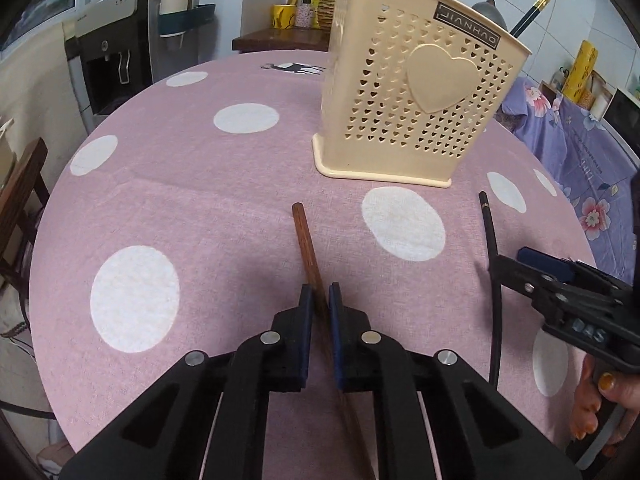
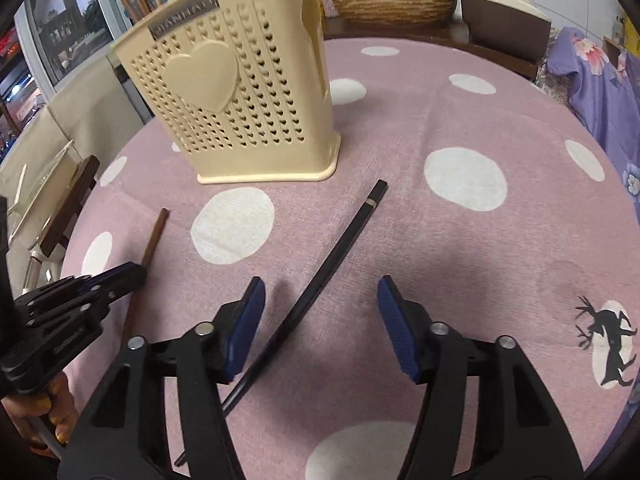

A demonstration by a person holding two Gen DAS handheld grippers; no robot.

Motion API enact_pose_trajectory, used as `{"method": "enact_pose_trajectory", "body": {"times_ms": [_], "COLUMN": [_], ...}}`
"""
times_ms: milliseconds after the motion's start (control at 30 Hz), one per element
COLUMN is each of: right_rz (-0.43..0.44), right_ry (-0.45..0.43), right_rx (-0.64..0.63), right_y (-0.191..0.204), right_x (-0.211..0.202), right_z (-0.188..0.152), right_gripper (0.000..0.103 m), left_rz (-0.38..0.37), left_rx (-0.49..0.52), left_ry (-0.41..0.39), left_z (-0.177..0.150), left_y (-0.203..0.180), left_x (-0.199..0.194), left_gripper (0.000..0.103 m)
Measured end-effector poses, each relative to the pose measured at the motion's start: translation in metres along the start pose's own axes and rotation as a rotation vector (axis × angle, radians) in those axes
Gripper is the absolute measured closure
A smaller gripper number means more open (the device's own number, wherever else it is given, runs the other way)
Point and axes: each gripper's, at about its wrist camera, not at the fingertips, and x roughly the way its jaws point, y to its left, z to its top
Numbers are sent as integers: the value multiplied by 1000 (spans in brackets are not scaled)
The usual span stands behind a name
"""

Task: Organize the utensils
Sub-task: 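Withdraw both tools toward the last brown and black chopsticks on the table, then grasp the brown chopstick with the left tool while the right tool grasps the black chopstick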

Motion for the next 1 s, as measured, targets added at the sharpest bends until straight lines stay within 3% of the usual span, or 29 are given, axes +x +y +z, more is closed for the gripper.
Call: {"method": "enact_pose_trajectory", "body": {"times_ms": [133,200,267,433,600,633,700,800,867,900,1000], "right_rz": [-26,-30,0,52,57,55,49,4,7,3,-38], "right_ry": [-4,-2,11,42,70,70,53,27,21,19,1], "right_rx": [-16,-31,-48,-122,-173,-146,-94,-75,-54,-42,-27], "right_y": [3,3,2,4,9,6,2,2,2,3,3], "right_x": [6,7,7,0,-8,-8,-9,-9,-7,-5,-1], "right_z": [6,7,6,-1,-11,-10,-10,-7,-6,-5,-2], "right_gripper": [58,78,85,89,88,82,51,50,50,52,60], "left_rz": [-8,-5,-9,-26,-27,-26,-19,-13,-5,14,78], "left_rx": [-14,-14,-16,-29,-32,-34,-35,-28,-17,-8,14], "left_ry": [-8,-12,-14,-13,-10,-10,-8,-8,-13,-18,-19], "left_z": [-2,-3,-4,-4,-5,-5,-3,0,2,2,5], "left_y": [0,-1,-1,2,3,3,2,-3,-7,-10,-16], "left_x": [-1,-1,-1,-2,-3,-3,-2,0,1,2,6], "left_gripper": [94,93,93,93,93,93,92,81,60,56,52]}}
